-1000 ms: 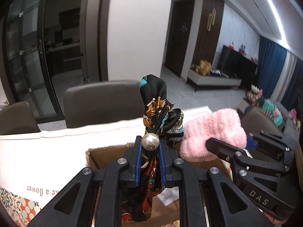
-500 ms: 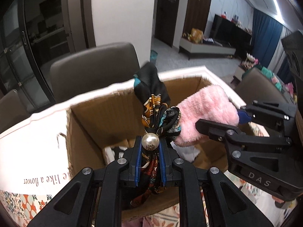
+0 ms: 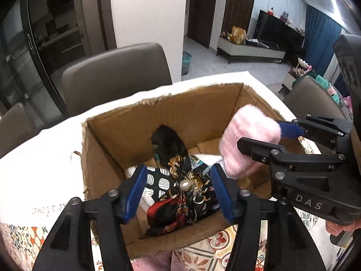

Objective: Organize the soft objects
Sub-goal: 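Open both grippers to drop the scarf and pink item into the box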

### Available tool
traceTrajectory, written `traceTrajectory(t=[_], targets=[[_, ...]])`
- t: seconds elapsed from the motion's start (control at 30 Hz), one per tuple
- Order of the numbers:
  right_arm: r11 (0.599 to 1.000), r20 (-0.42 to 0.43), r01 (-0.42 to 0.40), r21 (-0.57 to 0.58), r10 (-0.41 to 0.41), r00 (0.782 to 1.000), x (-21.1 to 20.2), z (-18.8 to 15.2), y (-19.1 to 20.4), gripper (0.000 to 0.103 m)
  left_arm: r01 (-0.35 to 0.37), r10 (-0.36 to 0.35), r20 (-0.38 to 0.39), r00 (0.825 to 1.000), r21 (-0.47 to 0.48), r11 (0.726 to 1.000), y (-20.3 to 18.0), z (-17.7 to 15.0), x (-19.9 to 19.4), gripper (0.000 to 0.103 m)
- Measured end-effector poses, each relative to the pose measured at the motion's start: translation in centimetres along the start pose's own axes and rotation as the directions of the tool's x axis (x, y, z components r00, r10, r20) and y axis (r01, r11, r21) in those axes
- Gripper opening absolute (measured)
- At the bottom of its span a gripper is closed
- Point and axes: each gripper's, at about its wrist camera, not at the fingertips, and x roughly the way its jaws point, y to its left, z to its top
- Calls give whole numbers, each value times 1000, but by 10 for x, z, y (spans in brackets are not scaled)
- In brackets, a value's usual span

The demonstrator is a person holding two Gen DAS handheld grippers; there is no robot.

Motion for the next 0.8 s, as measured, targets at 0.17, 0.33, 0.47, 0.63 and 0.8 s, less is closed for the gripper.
traceTrajectory(t=[0.17, 0.33, 0.47, 0.63, 0.8], targets=[[999, 39, 4, 34, -5, 999, -16, 4, -3, 50, -34, 34, 33, 999, -19, 999, 1, 6, -18, 65], [999, 66, 11, 51, -14, 998, -32, 11, -3, 51, -69, 71, 39, 997, -44, 997, 4, 13, -34, 65], [997, 93, 9, 70, -15, 996, -46, 12, -3, 51, -100, 104, 61, 993, -63, 993, 4, 13, -52, 66], [996, 128, 5, 92, -17, 992, -67, 3, -3, 51, -135, 142, 108, 984, -70, 988, -3, 4, -78, 67], [993, 160, 3, 117, -22, 987, -90, -14, -3, 58, -209, 219, 142, 965, -82, 975, -14, -14, -104, 67]])
